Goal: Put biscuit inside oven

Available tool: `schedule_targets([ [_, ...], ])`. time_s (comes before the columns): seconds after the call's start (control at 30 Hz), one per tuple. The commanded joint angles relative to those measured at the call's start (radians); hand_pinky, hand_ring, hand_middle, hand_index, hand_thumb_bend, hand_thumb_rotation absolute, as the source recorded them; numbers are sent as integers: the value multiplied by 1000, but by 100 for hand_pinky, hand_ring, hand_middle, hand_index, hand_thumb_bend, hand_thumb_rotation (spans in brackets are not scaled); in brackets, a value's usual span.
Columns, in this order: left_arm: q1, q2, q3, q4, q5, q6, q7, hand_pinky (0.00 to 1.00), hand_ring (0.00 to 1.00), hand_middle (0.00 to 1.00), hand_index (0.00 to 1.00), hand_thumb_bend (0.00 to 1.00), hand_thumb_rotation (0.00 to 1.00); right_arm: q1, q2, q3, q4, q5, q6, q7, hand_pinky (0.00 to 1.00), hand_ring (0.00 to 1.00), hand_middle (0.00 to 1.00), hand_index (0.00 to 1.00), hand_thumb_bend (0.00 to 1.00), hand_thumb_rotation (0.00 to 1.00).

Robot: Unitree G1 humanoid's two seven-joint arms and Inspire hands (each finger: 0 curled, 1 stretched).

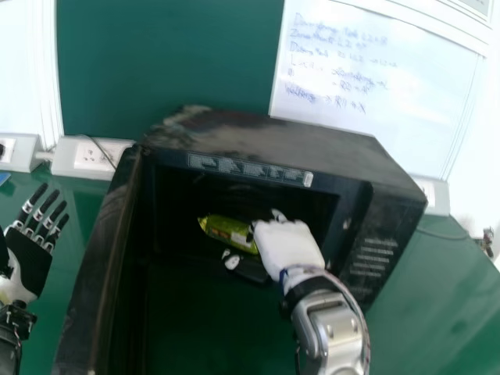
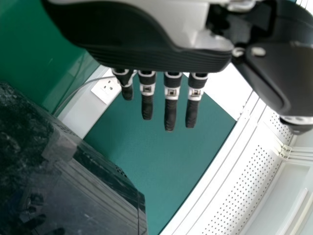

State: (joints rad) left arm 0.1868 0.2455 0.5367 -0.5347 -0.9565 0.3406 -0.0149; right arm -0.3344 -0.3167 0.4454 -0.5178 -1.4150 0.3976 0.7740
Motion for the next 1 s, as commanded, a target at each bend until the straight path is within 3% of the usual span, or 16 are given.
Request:
schedule_targets([
  [0.0,-9,11,3,6,2,0,-1,100,93,88,87,99,35,36,12,-34,-38,9,-15,-13,62,70,73,70,73,30],
  [0.23,-10,15,-3,15,13,1,-11,100,93,88,86,99,36,138,50,-158,-95,196,-67,-147,62,68,69,68,75,20],
  [0.37,-14,11,-14,20,19,7,-8,99,91,86,85,99,35,199,34,-242,-105,339,-120,-230,68,69,69,68,71,22],
  [0.47,-17,7,-22,34,28,3,-19,98,90,85,85,94,35,241,22,-294,-107,423,-170,-305,61,67,67,67,71,24],
  [0.63,-21,3,-31,29,24,31,20,94,85,82,81,97,34,314,55,-383,-103,592,-239,-453,54,62,63,65,73,22],
  [0.77,-18,1,-41,14,27,53,43,92,85,82,80,98,35,357,73,-426,-123,670,-230,-495,53,59,62,64,71,25],
  [0.97,-16,-13,-55,-8,13,71,72,91,83,81,80,97,32,396,105,-511,-144,853,-212,-513,51,57,60,62,69,20],
])
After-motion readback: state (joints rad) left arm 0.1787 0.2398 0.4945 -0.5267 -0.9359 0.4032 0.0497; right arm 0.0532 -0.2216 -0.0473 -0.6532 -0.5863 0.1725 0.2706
